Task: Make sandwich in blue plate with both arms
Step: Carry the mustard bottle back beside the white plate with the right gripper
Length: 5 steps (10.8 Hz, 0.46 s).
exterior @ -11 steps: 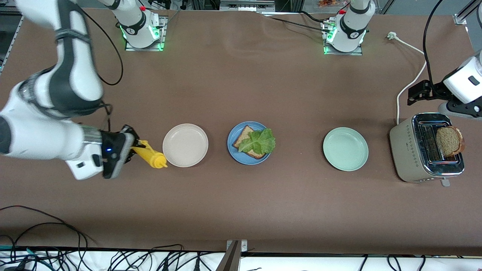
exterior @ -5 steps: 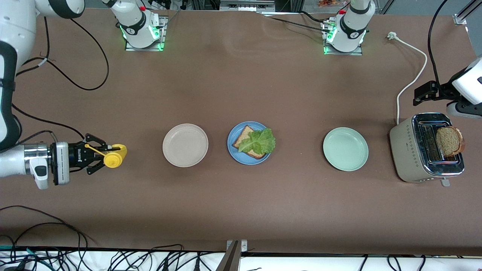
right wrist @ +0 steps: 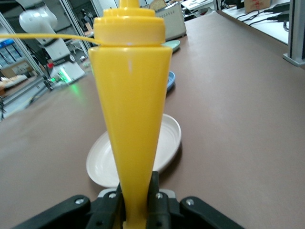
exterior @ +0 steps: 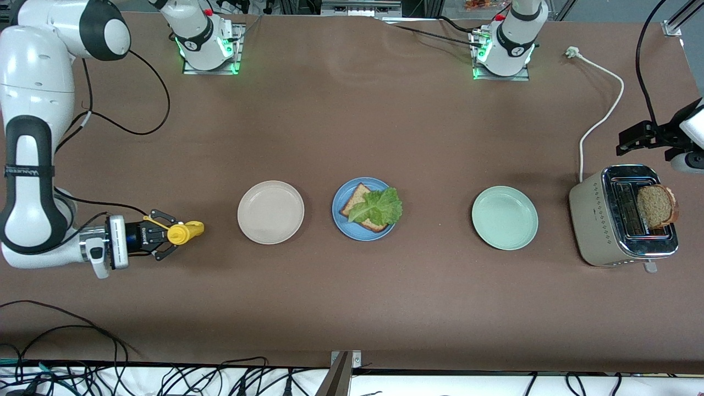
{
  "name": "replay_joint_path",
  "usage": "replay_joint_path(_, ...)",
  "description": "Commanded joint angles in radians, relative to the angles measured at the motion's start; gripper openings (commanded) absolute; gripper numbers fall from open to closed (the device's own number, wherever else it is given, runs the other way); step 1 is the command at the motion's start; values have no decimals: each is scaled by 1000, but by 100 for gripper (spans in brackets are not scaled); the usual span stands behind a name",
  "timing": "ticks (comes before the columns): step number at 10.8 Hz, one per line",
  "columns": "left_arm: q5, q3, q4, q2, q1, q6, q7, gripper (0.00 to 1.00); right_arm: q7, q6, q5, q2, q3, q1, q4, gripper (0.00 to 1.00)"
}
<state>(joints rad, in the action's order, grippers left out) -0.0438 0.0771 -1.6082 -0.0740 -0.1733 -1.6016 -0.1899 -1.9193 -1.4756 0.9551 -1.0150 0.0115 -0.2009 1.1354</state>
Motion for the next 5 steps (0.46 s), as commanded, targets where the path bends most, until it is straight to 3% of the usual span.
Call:
replay_joint_path(1, 21, 4, 19, -41, -64, 2, -22, 100, -124, -70, 14, -62, 18, -14, -16, 0)
replay_joint_path(5, 24, 3, 19, -90, -122, -79, -126, 100, -214, -104, 81, -120, 24, -9, -8, 0)
